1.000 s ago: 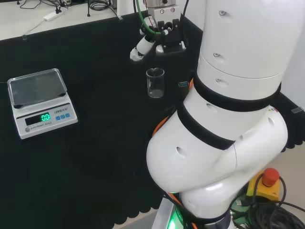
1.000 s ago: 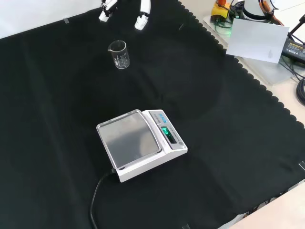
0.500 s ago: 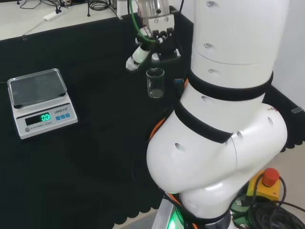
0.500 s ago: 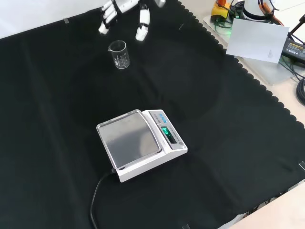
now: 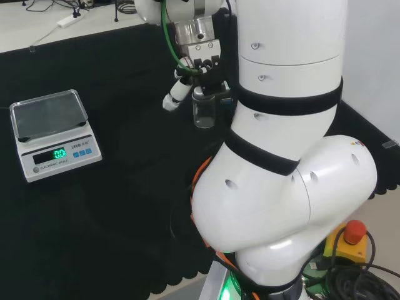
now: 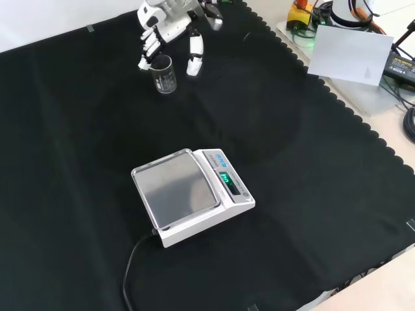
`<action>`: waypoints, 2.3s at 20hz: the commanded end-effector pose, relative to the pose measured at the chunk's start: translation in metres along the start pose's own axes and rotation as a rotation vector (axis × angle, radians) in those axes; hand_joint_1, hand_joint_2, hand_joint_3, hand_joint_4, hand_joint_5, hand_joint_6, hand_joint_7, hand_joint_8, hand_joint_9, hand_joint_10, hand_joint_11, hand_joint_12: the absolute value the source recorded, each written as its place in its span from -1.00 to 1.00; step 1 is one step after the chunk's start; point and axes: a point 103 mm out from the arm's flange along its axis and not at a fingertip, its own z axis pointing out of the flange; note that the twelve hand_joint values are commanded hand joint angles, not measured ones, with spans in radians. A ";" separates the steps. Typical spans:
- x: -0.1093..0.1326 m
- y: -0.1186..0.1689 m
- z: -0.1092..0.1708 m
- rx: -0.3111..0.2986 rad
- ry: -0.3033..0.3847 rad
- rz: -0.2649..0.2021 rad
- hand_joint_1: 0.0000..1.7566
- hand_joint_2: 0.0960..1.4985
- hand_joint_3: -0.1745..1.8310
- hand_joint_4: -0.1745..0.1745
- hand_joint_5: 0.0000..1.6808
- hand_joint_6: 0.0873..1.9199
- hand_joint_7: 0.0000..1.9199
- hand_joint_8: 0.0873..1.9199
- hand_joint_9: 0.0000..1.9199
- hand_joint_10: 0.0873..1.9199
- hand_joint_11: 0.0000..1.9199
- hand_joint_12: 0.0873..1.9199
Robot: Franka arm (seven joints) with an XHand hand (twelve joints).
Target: Pick up the beaker.
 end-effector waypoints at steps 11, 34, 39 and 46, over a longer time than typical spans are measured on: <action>-0.044 0.010 0.023 0.032 0.004 0.089 -0.31 -0.29 -0.53 0.05 -0.84 -1.00 -0.99 -0.32 -0.80 -0.11 -1.00 0.51; -0.036 0.037 0.052 0.020 -0.001 0.109 -0.09 -0.30 -0.45 0.04 -0.73 -1.00 -0.81 -0.32 -0.57 -0.17 -0.83 0.50; -0.033 0.033 0.048 -0.090 0.016 0.145 0.11 -0.35 -0.26 -0.03 -0.40 -0.93 -0.36 -0.31 -0.10 -0.33 -0.37 0.32; -0.030 0.032 0.046 -0.135 0.005 0.161 0.27 -0.33 -0.16 -0.25 -0.20 -0.09 0.01 -0.36 0.27 -0.53 -0.01 0.13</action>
